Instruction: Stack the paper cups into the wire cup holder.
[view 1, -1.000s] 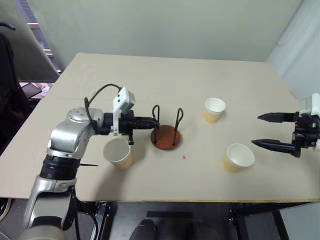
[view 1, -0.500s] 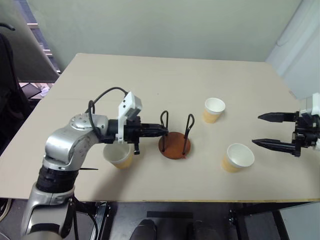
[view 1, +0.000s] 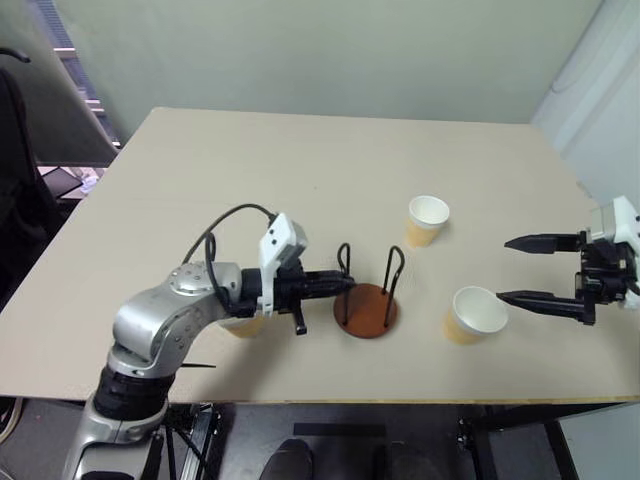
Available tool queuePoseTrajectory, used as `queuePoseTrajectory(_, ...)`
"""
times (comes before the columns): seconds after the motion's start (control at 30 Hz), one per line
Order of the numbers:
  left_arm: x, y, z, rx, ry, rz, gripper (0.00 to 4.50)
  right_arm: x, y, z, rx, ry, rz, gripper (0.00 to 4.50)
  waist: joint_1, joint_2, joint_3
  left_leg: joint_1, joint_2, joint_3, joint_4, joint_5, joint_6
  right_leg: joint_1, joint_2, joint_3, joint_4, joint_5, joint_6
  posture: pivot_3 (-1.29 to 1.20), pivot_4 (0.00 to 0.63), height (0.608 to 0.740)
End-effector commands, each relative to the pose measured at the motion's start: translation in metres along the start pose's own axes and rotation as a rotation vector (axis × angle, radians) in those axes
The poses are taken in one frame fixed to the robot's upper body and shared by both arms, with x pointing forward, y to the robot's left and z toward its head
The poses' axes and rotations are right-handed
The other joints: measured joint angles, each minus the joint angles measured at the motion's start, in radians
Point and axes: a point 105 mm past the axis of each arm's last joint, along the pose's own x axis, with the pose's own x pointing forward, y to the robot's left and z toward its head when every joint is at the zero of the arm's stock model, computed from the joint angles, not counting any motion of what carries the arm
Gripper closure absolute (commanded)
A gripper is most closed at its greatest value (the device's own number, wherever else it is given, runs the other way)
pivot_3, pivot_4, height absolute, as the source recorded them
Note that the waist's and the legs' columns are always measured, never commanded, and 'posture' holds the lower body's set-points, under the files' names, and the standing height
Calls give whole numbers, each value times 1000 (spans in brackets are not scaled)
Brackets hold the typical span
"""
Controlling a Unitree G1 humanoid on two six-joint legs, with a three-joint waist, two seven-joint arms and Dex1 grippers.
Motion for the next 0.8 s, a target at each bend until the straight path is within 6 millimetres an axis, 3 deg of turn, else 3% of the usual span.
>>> queuePoseTrajectory(0.03, 1, -9, 3, 45, -6, -10, 4484, 4, 6, 12, -41, -34, 46, 0, 0, 0, 0, 0, 0, 0, 0, 0, 0, 0, 0, 0, 0, 0, 0, 0, 150, 740)
queuePoseTrajectory(0.2, 1, -9, -3, 41, 11, 1, 4484, 8, 20, 20, -57, -61, 129, 0, 0, 0, 0, 3, -3, 0, -1, 0, 0, 2, 0, 0, 0, 0, -1, 0, 150, 740)
queuePoseTrajectory(0.57, 2, -16, -18, 70, 84, -34, 4484, 12, 22, 22, -63, -63, 128, 0, -1, 0, 0, 12, -4, 0, -3, -2, -1, 10, 1, 1, 0, -3, -4, 0, 150, 740)
queuePoseTrajectory(0.8, 3, -16, -15, 36, 67, -39, 2340, 14, 21, 23, -64, -64, 129, 0, -1, -1, 1, 11, -4, 0, -3, -2, -2, 10, 1, 1, 0, -3, -5, 0, 150, 740)
